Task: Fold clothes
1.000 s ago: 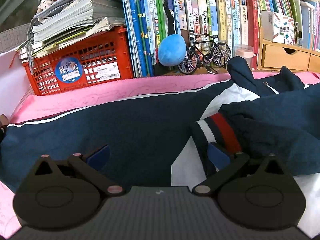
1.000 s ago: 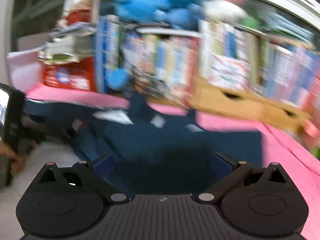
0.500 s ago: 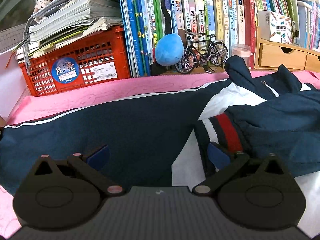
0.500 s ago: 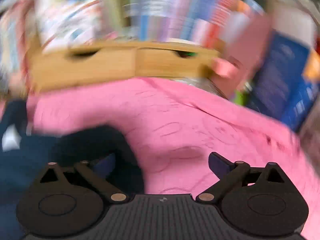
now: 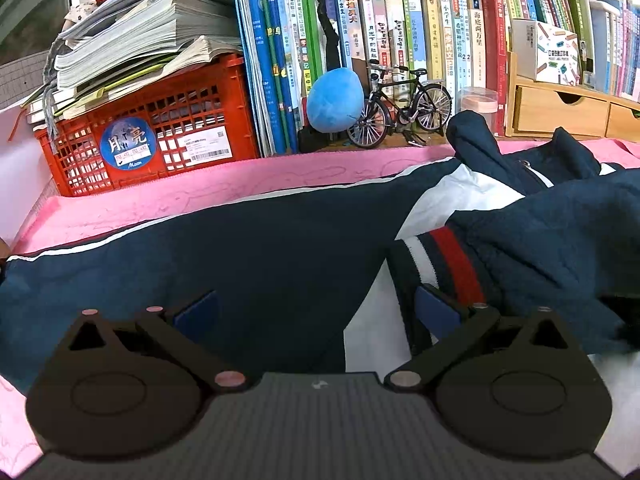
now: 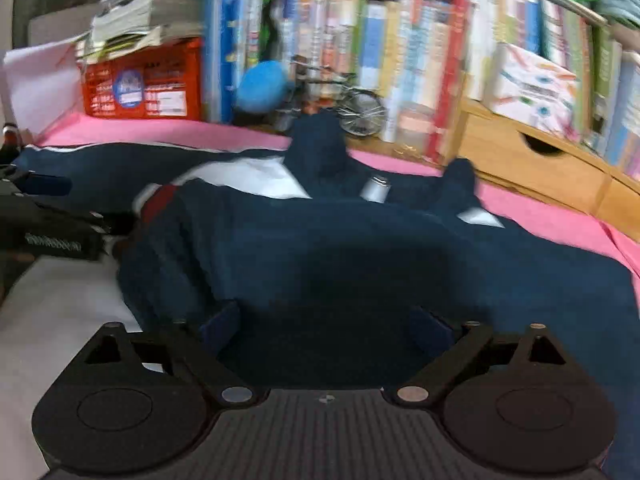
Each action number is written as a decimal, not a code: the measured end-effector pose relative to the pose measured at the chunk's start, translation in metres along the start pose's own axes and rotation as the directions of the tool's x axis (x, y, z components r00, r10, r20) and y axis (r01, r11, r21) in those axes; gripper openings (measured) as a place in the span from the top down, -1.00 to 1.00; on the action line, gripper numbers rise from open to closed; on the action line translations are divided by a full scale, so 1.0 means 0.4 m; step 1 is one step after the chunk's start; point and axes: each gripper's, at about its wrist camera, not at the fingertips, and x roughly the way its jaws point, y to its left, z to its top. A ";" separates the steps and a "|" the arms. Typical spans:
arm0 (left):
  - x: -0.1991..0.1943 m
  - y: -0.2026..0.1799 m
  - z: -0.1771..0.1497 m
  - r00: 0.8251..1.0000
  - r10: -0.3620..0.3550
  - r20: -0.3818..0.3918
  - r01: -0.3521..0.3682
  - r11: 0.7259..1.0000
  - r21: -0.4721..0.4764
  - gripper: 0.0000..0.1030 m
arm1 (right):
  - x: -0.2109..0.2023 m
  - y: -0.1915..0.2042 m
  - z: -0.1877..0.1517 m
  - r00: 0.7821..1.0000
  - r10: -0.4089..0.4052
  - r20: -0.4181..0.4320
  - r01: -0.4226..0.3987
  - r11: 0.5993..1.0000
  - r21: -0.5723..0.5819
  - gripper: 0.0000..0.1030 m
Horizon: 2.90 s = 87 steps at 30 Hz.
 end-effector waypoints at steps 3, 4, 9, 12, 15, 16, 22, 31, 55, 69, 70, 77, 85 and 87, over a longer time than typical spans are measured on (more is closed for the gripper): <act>0.000 0.000 0.000 1.000 0.000 0.000 0.000 1.000 0.002 -1.00 | -0.026 -0.146 -0.054 0.988 -0.150 -0.046 0.155 0.977 0.143 -0.96; 0.000 0.000 0.000 1.000 0.000 0.000 0.000 1.000 0.003 -1.00 | -0.040 -0.200 -0.068 0.968 -0.244 -0.056 0.250 0.954 0.162 -0.97; -0.002 0.001 0.000 1.000 0.001 0.002 -0.001 1.000 0.007 -1.00 | -0.138 -0.399 -0.106 0.854 -0.503 -0.136 0.518 0.794 0.319 -0.79; -0.002 0.002 0.000 1.000 0.001 0.002 -0.001 1.000 0.011 -1.00 | -0.206 -0.346 -0.106 0.904 -0.426 -0.039 0.416 0.854 0.312 -0.82; -0.007 -0.005 -0.001 1.000 0.007 0.019 -0.008 0.998 0.054 -1.00 | -0.199 -0.272 -0.109 0.949 -0.314 -0.028 0.311 0.919 0.241 -0.93; -0.007 -0.007 -0.001 1.000 0.007 0.024 -0.009 0.998 0.069 -1.00 | -0.176 -0.263 -0.119 0.946 -0.320 -0.058 0.325 0.921 0.215 -0.93; 0.001 0.022 0.011 0.999 -0.047 -0.010 0.047 0.999 0.027 -1.00 | -0.241 -0.241 -0.113 0.958 -0.275 -0.077 0.284 0.890 0.355 -0.84; -0.346 0.026 -0.048 0.997 -0.052 -0.049 0.052 0.999 -0.006 -1.00 | -0.476 0.047 -0.235 0.977 -0.214 -0.012 0.205 0.919 0.338 -1.00; -0.855 -0.087 -0.489 0.986 -0.157 -0.052 0.161 0.984 0.078 -1.00 | -0.845 0.372 -0.603 0.979 -0.202 0.018 0.196 0.965 0.176 -1.00; -0.746 0.072 -0.403 0.984 -0.178 0.018 0.178 0.975 -0.132 -1.00 | -0.797 0.339 -0.560 0.963 -0.212 0.169 0.172 0.959 0.225 -1.00; -0.717 0.109 -0.383 0.987 -0.159 0.016 0.160 0.972 -0.174 -1.00 | -0.781 0.336 -0.548 0.961 -0.215 0.172 0.174 0.959 0.225 -1.00; -0.538 0.386 -0.238 0.992 0.102 0.069 -0.074 0.940 -0.334 -1.00 | -0.694 0.321 -0.454 0.964 -0.139 0.228 0.098 0.978 0.184 -1.00; -0.223 0.674 -0.057 0.905 0.423 -0.050 -0.415 0.847 -0.332 -0.98 | -0.564 0.307 -0.386 0.965 -0.121 0.231 0.072 0.975 0.210 -1.00; -0.143 0.734 -0.033 0.896 0.430 -0.113 -0.441 0.826 -0.351 -0.69 | -0.536 0.304 -0.375 0.966 -0.122 0.228 0.072 0.974 0.216 -1.00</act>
